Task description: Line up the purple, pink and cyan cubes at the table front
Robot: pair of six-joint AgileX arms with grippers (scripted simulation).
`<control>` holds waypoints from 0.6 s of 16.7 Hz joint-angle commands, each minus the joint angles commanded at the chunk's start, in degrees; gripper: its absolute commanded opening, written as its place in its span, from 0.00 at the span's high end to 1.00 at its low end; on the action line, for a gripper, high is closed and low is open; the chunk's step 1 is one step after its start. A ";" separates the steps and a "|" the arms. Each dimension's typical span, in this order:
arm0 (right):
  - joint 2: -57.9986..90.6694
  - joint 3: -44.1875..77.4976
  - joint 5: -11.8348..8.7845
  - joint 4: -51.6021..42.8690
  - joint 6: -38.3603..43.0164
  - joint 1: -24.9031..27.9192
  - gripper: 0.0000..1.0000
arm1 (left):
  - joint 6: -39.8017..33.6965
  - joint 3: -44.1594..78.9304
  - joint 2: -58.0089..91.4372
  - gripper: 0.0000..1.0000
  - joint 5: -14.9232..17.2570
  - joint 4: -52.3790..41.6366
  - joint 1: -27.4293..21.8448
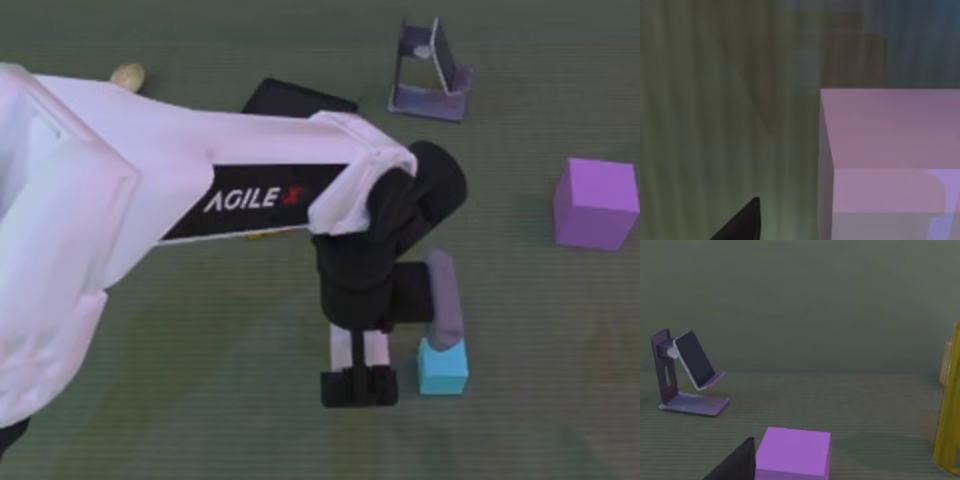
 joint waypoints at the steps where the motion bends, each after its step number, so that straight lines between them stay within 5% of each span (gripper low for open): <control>1: 0.00 0.00 0.00 0.00 0.00 0.00 0.00 | -0.15 0.62 -0.19 0.00 0.00 -0.78 0.21; 10: 0.00 0.00 0.00 0.00 0.00 0.00 0.00 | -0.05 9.43 -4.35 0.00 -0.04 -13.79 1.06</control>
